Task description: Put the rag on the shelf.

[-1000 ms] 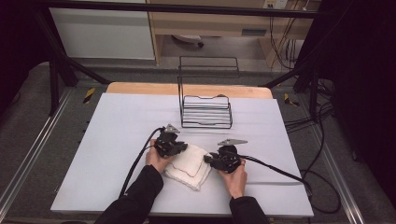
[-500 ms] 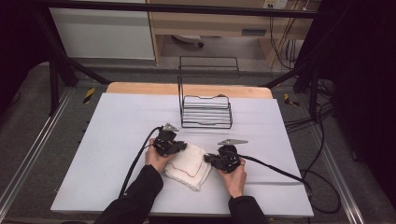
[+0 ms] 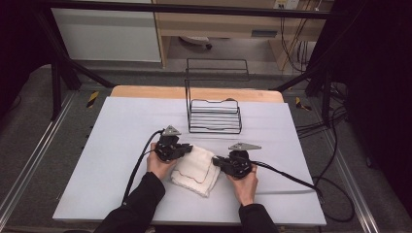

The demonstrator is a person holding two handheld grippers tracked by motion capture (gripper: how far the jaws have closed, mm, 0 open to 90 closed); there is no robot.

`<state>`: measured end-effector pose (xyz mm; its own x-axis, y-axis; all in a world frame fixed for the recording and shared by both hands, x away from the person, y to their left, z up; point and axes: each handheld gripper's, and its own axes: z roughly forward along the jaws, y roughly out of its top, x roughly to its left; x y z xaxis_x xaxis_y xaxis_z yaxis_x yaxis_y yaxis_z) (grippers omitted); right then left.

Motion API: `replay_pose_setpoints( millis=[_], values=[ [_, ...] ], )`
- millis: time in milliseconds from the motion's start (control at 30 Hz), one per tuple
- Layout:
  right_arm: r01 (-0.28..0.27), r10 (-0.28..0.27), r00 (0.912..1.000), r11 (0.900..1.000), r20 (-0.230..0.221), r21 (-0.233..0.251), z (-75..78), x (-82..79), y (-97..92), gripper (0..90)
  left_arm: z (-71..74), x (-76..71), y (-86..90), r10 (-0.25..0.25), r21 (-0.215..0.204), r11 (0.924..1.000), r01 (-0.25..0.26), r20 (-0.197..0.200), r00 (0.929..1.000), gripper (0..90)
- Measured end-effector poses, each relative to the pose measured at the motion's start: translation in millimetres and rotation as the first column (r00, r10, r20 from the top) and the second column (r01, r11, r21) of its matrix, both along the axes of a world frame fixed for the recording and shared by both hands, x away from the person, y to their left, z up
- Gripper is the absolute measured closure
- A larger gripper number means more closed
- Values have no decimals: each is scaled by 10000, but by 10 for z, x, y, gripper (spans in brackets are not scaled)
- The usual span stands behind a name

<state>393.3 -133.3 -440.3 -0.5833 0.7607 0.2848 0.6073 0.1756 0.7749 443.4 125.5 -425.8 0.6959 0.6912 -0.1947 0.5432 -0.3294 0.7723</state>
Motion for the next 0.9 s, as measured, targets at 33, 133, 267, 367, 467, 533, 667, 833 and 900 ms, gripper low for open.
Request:
replay_pose_setpoints(
  millis=[33, 133, 267, 367, 467, 533, 667, 833, 900],
  values=[
    [-21, 21, 10000, 10000, 91, -51, 18, -8, 16, 805, 12, -9, 11, 10, -4, 10000, -10, 64, 10000, 826],
    [-39, 37, 9995, 10000, 314, 78, 74, -24, 39, 805, 53, -39, 51, 60, -114, 9999, -57, 223, 9997, 826],
    [-76, 69, 9982, 9999, 600, 111, 143, -45, 55, 806, 120, -79, 105, 113, -376, 9992, -98, 422, 9990, 826],
    [-129, 123, 9963, 9999, 854, 61, 194, -57, 69, 806, 176, -115, 129, 153, -493, 9987, -122, 619, 9980, 826],
    [-137, 126, 9947, 9999, 1020, 94, 238, -66, 63, 807, 229, -162, 146, 134, -586, 9982, -87, 808, 9966, 827],
    [-162, 153, 9934, 9998, 1140, 77, 262, -72, 55, 806, 261, -188, 154, 133, -661, 9978, -72, 926, 9956, 827],
    [-177, 167, 9904, 9998, 1375, 60, 317, -89, 49, 806, 310, -229, 168, 152, -754, 9971, -68, 1112, 9937, 827],
    [-216, 207, 9857, 9998, 1675, 31, 397, -106, 51, 806, 368, -278, 191, 225, -888, 9960, -105, 1353, 9906, 828],
    [-237, 216, 9839, 9997, 1771, 96, 428, -111, 45, 807, 391, -294, 199, 284, -962, 9953, -145, 1444, 9891, 827]
  ],
)
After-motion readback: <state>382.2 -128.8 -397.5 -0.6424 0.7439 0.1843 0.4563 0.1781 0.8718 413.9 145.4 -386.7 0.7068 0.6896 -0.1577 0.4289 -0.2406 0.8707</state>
